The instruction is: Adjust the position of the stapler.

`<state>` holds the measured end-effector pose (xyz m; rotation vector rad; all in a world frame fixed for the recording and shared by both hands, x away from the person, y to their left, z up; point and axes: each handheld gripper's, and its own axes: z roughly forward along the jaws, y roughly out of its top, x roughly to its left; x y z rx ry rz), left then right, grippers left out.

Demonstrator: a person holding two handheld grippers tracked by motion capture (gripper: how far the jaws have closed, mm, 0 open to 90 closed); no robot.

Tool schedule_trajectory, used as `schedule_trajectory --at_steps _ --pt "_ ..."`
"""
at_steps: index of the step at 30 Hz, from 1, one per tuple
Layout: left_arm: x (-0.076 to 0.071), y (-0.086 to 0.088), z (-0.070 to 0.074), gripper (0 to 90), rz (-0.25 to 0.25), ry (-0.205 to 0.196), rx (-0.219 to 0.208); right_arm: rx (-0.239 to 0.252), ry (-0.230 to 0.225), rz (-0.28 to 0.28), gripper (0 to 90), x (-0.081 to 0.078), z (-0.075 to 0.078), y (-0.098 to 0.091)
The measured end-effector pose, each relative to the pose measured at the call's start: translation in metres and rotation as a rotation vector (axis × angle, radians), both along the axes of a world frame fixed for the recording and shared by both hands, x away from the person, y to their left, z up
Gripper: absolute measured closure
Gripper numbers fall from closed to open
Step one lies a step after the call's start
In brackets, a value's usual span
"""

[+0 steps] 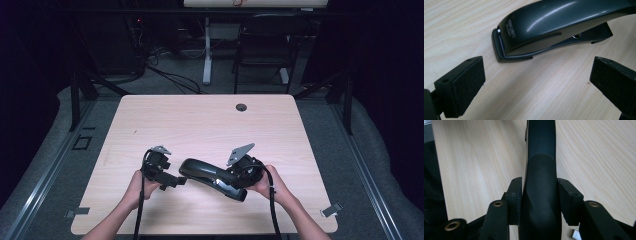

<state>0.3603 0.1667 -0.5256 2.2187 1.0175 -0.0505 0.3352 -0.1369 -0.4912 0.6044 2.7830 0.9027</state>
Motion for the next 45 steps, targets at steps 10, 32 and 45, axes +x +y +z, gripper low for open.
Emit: schedule_trajectory --at_steps 10,32,45 --pt "-0.006 -0.001 0.005 0.0 -0.006 -0.009 -0.016 0.014 0.01 0.083 57.3 -0.001 -0.001 -0.003" --pt "-0.011 0.0 0.009 0.0 -0.003 -0.011 -0.026 -0.042 0.088 -0.057 56.0 -0.013 0.016 -0.023" --pt "-0.01 -0.002 0.008 0.0 -0.01 -0.011 -0.023 -0.036 0.035 -0.035 57.0 -0.01 0.015 -0.028"
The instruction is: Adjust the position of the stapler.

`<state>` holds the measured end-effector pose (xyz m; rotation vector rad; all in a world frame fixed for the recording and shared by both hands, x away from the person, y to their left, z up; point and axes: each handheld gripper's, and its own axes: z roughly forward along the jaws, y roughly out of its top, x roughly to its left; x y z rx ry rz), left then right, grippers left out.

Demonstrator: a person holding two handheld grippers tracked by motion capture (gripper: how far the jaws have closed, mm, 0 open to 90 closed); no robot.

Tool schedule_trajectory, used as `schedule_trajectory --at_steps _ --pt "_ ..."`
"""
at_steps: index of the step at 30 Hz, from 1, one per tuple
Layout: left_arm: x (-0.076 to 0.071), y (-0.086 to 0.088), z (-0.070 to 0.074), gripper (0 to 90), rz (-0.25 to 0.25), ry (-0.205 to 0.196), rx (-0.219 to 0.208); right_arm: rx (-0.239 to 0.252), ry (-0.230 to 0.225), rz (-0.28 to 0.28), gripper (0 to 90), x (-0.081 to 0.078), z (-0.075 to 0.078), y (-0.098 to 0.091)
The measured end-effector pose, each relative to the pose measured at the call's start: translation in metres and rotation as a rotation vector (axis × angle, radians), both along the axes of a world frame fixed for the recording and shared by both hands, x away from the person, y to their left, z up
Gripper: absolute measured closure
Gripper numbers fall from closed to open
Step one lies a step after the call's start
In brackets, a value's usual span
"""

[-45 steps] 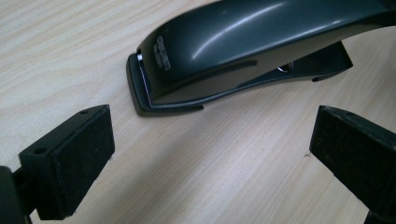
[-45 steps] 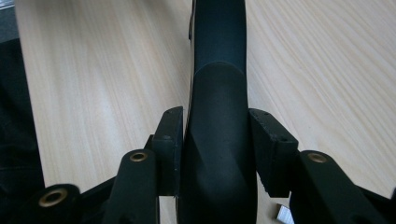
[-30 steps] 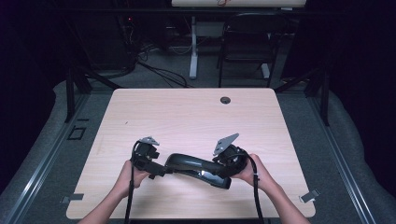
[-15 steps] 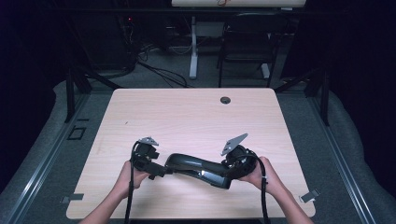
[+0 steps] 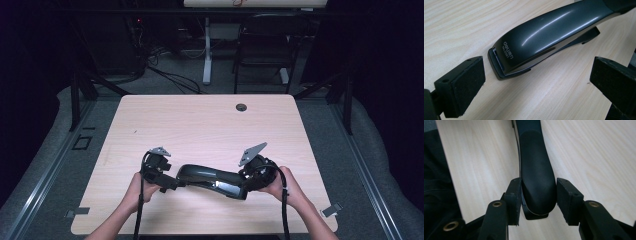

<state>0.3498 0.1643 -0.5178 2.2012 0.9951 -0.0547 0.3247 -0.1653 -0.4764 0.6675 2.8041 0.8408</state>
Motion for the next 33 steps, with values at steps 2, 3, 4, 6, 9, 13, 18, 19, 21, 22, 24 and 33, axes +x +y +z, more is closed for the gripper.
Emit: schedule_trajectory --at_steps 2,3,4,6,9,13,18,19,21,22,24,33 --pt "0.0 0.0 0.0 0.0 0.001 0.002 0.0 -0.002 -0.02 0.003 56.8 0.002 0.0 -0.001" --pt "0.001 0.0 -0.001 0.0 0.002 0.004 -0.001 -0.006 -0.028 0.006 56.6 0.004 0.0 -0.001" --pt "0.001 0.0 -0.001 0.0 0.002 0.004 0.002 -0.003 -0.035 0.006 56.4 0.006 0.0 -0.002" --pt "0.001 -0.001 -0.001 0.0 -0.001 0.004 0.002 0.005 -0.047 0.0 56.1 0.008 -0.001 -0.002" --pt "0.002 -0.002 -0.001 0.0 -0.004 0.004 0.001 0.016 -0.061 0.001 56.0 0.01 -0.002 -0.002" --pt "0.001 -0.003 -0.001 0.0 -0.005 -0.001 -0.002 0.026 -0.072 0.003 55.9 0.012 -0.003 0.001" --pt "0.002 -0.001 0.001 0.0 -0.005 -0.006 -0.016 0.035 -0.094 0.007 55.9 0.014 -0.005 0.007" --pt "0.002 -0.001 0.002 0.0 -0.006 -0.006 -0.016 0.044 -0.093 0.003 55.7 0.015 -0.005 0.007" --pt "0.001 -0.001 0.002 0.0 -0.002 -0.008 -0.018 0.051 -0.094 -0.016 55.1 0.016 -0.006 0.008" --pt "0.001 0.0 0.003 0.0 -0.001 -0.009 -0.02 0.045 -0.089 -0.019 54.9 0.017 -0.005 0.008" --pt "0.001 0.001 0.004 0.0 -0.005 -0.015 -0.021 0.05 -0.074 -0.037 54.3 0.018 -0.005 0.008" --pt "0.001 0.004 0.007 0.0 -0.007 -0.026 -0.023 0.065 -0.014 -0.107 51.9 0.019 -0.001 -0.007"
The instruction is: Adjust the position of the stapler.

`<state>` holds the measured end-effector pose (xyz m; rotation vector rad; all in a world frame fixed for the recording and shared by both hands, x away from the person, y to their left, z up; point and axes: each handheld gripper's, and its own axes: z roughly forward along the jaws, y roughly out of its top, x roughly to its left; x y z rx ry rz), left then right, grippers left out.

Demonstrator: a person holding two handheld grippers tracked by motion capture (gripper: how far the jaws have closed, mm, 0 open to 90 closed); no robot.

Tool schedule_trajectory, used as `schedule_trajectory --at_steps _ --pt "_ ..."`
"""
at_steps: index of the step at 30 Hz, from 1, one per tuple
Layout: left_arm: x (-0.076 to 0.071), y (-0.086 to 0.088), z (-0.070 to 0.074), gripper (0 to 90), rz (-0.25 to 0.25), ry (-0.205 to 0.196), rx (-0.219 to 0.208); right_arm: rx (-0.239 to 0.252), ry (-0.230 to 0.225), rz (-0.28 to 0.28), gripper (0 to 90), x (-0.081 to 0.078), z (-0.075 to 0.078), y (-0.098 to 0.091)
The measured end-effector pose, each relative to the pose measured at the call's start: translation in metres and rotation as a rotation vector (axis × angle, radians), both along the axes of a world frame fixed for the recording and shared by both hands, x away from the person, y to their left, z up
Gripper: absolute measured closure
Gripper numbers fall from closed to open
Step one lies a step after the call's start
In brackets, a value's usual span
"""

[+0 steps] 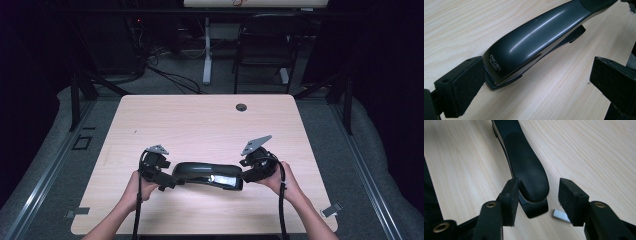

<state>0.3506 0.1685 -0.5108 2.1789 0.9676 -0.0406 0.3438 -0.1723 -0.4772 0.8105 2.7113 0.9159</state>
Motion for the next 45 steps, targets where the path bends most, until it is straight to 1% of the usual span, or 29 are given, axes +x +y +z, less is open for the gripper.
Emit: schedule_trajectory --at_steps 1,2,3,5,6,8,9,11,12,13,15,16,18,20,22,23,25,29,30,31,32,33,35,37,41,45 --pt "0.0 0.0 0.0 0.0 -0.002 0.001 0.001 0.015 0.005 -0.007 54.8 -0.001 0.001 -0.003" --pt "0.0 0.0 0.0 0.0 -0.001 0.0 0.001 0.018 0.012 -0.006 56.2 -0.001 0.001 -0.004" --pt "0.0 -0.001 0.0 0.0 -0.002 -0.002 0.0 0.015 0.005 -0.006 58.2 -0.001 0.001 -0.004" --pt "0.001 -0.002 0.001 0.0 -0.004 -0.004 0.002 0.032 0.002 0.002 63.4 -0.001 0.002 -0.005" --pt "0.0 -0.002 0.001 0.0 -0.005 -0.006 0.003 0.029 0.0 0.008 64.6 -0.001 0.003 -0.004" --pt "0.0 -0.003 0.001 0.1 -0.013 -0.007 0.008 0.044 -0.009 0.004 67.8 -0.003 0.004 -0.001" --pt "0.0 -0.003 0.001 0.1 -0.012 -0.006 0.006 0.043 -0.01 0.007 67.6 -0.003 0.004 0.002" --pt "-0.001 -0.004 0.001 0.1 -0.014 -0.009 0.008 0.018 -0.013 0.004 66.0 -0.003 0.005 0.004" --pt "-0.001 -0.004 0.001 0.1 -0.017 -0.007 0.007 0.02 -0.011 -0.002 64.3 -0.003 0.005 0.004" --pt "-0.001 -0.004 0.001 0.1 -0.017 -0.008 0.006 0.023 -0.002 -0.01 61.6 -0.002 0.004 0.003" --pt "-0.001 -0.005 0.001 0.1 -0.018 -0.009 0.007 0.012 0.023 -0.022 56.0 -0.001 0.0 0.003" --pt "-0.001 -0.005 0.001 0.1 -0.02 -0.008 0.008 0.02 0.026 -0.027 55.4 -0.001 -0.002 0.003" --pt "-0.001 -0.006 0.001 0.1 -0.021 -0.009 0.013 0.006 0.038 -0.017 54.8 0.0 -0.002 0.003" --pt "-0.001 -0.007 0.0 0.2 -0.023 -0.009 0.012 0.013 0.038 -0.019 55.6 -0.001 -0.003 0.005" --pt "-0.001 -0.007 0.001 0.2 -0.025 -0.009 0.016 0.009 0.044 -0.02 54.6 0.0 -0.005 0.007" --pt "-0.001 -0.007 0.0 0.2 -0.022 -0.009 0.014 0.009 0.039 -0.023 54.7 -0.001 -0.005 0.008" --pt "-0.001 -0.007 0.001 0.2 -0.022 -0.011 0.015 0.014 0.043 -0.02 54.8 0.0 -0.005 0.007" --pt "-0.001 -0.007 0.0 0.1 -0.019 -0.014 0.015 0.016 0.026 -0.01 55.0 0.001 -0.006 0.007" --pt "-0.001 -0.007 0.0 0.1 -0.021 -0.014 0.016 0.009 0.019 -0.005 55.0 0.002 -0.005 0.007" --pt "-0.001 -0.008 0.001 0.1 -0.02 -0.016 0.018 0.013 0.009 -0.008 55.0 0.004 -0.006 0.008" --pt "-0.001 -0.008 0.001 0.1 -0.018 -0.019 0.018 0.014 0.008 -0.006 54.9 0.005 -0.005 0.008" --pt "0.0 -0.007 0.001 0.1 -0.018 -0.021 0.016 0.019 -0.003 -0.009 54.8 0.007 -0.006 0.008" --pt "0.0 -0.008 0.001 0.1 -0.019 -0.017 0.016 0.025 -0.006 -0.011 54.6 0.01 -0.006 0.009" --pt "-0.001 -0.009 0.001 0.1 -0.021 -0.024 0.021 0.037 -0.003 -0.019 54.4 0.015 -0.007 0.01" --pt "-0.002 -0.01 0.002 0.3 -0.016 -0.032 0.025 0.051 -0.017 -0.029 54.2 0.019 -0.008 0.011" --pt "-0.005 -0.01 0.007 1.4 -0.006 -0.054 0.019 0.045 -0.032 -0.045 54.2 0.019 -0.008 0.012"
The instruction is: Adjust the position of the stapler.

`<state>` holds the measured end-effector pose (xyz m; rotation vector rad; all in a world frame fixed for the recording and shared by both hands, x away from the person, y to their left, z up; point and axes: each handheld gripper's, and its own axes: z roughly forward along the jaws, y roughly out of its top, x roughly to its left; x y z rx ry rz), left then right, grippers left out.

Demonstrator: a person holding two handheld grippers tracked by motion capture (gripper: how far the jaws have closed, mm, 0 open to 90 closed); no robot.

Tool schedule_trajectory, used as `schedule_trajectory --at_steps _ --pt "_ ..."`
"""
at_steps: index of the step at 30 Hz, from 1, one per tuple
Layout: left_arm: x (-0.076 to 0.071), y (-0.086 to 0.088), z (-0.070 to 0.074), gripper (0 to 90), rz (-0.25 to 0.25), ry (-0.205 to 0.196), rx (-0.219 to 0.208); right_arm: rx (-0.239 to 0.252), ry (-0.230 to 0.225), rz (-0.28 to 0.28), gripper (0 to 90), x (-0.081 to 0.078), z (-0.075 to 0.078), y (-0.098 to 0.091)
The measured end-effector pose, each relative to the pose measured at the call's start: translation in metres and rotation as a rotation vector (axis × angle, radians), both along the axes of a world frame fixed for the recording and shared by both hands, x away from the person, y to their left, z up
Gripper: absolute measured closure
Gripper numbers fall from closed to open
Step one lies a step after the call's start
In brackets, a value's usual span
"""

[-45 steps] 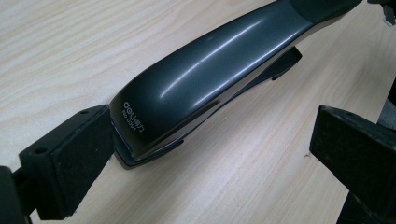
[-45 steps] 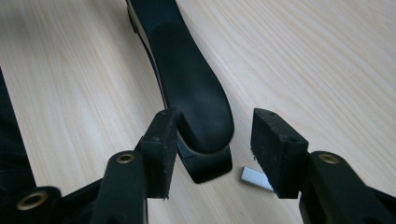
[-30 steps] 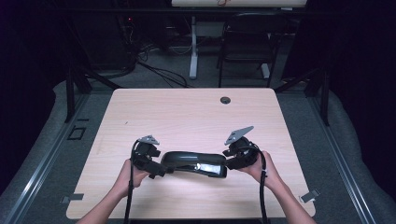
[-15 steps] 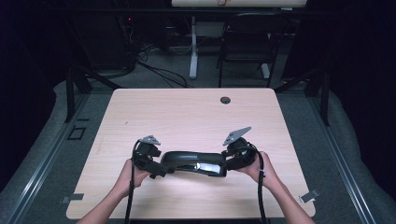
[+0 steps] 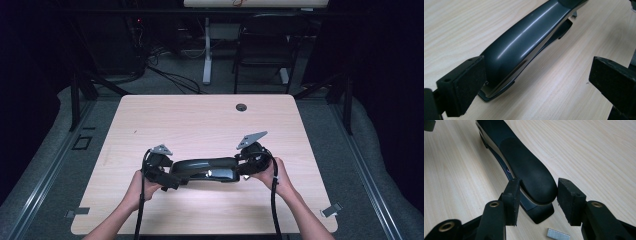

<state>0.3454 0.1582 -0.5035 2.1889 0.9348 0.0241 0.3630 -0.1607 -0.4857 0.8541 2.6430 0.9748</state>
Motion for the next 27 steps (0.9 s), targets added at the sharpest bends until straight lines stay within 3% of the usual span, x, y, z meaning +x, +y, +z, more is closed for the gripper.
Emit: schedule_trajectory --at_steps 3,8,11,15,21,27 --pt "-0.002 -0.001 0.003 5.8 0.005 -0.021 -0.007 0.008 -0.005 -0.005 54.1 0.0 -0.001 0.0" --pt "-0.008 -0.008 0.006 21.1 0.007 -0.046 -0.009 0.021 -0.002 -0.021 53.3 -0.001 -0.002 -0.001" --pt "-0.012 -0.013 0.007 23.4 -0.007 -0.058 -0.009 0.026 0.007 -0.036 42.0 -0.003 -0.002 -0.003" --pt "-0.015 -0.019 0.005 27.4 -0.027 -0.051 -0.005 0.028 0.011 -0.057 35.2 -0.009 -0.002 -0.008" --pt "-0.02 -0.03 0.0 37.6 -0.058 -0.048 0.007 0.015 0.047 -0.064 43.1 -0.019 -0.009 -0.012" --pt "-0.022 -0.039 -0.005 42.1 -0.074 -0.042 0.012 -0.008 0.033 -0.089 56.0 -0.027 -0.014 -0.011"
